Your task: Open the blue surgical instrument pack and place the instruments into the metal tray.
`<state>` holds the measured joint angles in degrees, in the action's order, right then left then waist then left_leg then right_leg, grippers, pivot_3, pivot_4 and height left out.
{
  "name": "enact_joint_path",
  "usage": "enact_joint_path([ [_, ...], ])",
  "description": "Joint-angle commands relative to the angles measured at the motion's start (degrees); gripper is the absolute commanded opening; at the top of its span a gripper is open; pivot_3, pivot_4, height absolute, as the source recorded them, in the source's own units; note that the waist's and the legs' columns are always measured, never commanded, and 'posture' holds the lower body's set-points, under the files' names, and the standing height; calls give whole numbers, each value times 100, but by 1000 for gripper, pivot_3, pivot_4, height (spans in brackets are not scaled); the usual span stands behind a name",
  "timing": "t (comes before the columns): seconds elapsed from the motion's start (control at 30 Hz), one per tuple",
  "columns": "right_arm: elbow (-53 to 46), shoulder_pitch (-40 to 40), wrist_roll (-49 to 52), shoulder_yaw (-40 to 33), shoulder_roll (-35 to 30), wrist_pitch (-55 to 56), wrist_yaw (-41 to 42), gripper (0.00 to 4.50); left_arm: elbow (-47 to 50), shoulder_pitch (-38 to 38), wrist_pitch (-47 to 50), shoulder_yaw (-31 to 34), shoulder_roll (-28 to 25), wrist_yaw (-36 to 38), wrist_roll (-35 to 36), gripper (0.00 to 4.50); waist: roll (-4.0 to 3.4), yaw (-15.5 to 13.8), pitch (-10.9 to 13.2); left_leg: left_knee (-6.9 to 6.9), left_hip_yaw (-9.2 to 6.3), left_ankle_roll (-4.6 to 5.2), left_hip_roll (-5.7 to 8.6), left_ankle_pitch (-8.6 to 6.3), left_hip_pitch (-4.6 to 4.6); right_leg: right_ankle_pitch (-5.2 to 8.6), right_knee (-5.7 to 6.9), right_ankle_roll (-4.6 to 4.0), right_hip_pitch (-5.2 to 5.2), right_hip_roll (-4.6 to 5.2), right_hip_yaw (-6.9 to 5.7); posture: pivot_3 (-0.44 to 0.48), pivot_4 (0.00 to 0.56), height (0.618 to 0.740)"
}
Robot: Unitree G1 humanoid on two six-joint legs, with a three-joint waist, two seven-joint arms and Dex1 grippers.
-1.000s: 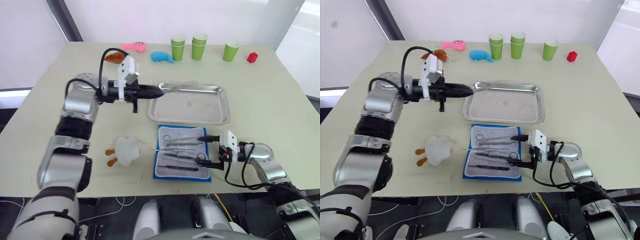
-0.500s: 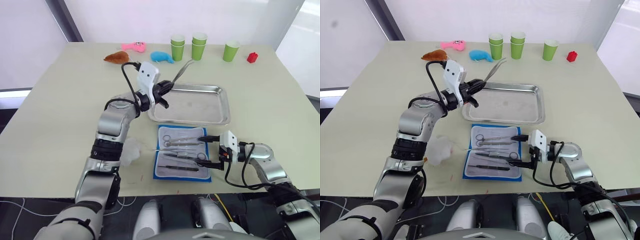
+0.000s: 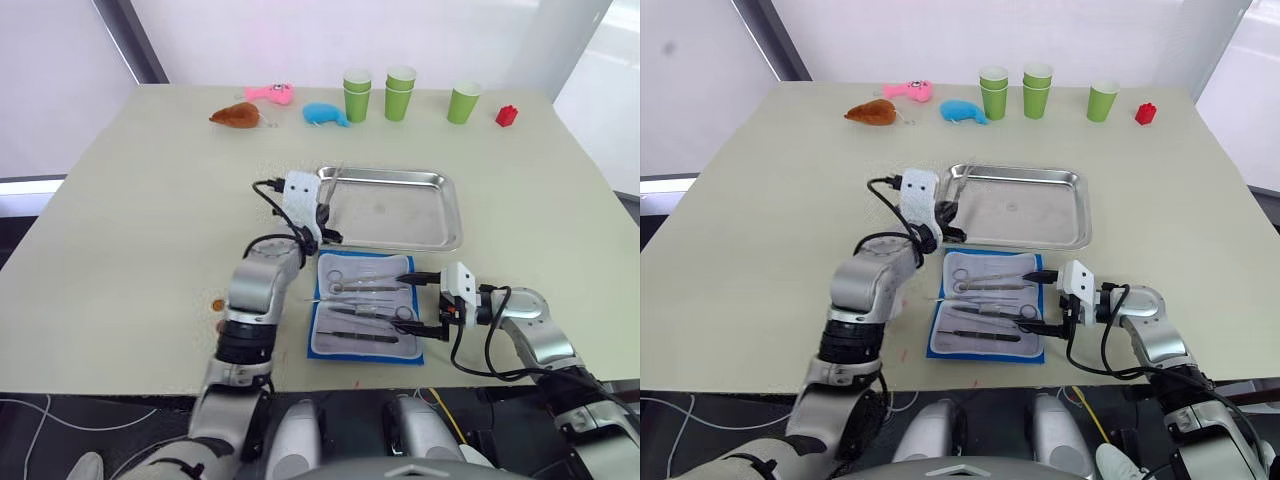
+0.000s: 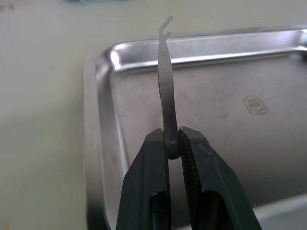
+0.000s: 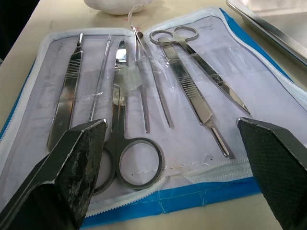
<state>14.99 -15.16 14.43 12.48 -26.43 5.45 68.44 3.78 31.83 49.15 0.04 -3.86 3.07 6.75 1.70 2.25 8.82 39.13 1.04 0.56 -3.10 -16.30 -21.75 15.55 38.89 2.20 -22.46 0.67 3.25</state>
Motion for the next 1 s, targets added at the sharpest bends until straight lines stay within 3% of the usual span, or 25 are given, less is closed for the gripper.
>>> enact_joint_path([
  [0.03, 415, 285, -378, 380, 20, -208, 41, 4500, -3, 66, -39, 51, 166, -313, -129, 92, 0, 2, 0, -1, 0, 0, 0, 0, 0, 0, 0, 0, 0, 0, 0, 0, 150, 740],
  [1.0, 380, 336, -387, 411, 136, -197, -57, 4500, -430, 223, -220, 214, 504, -805, -229, 92, 3, 17, -2, -7, -1, -2, 0, 0, 4, 0, -1, -1, 0, -4, 1, 0, 150, 740],
])
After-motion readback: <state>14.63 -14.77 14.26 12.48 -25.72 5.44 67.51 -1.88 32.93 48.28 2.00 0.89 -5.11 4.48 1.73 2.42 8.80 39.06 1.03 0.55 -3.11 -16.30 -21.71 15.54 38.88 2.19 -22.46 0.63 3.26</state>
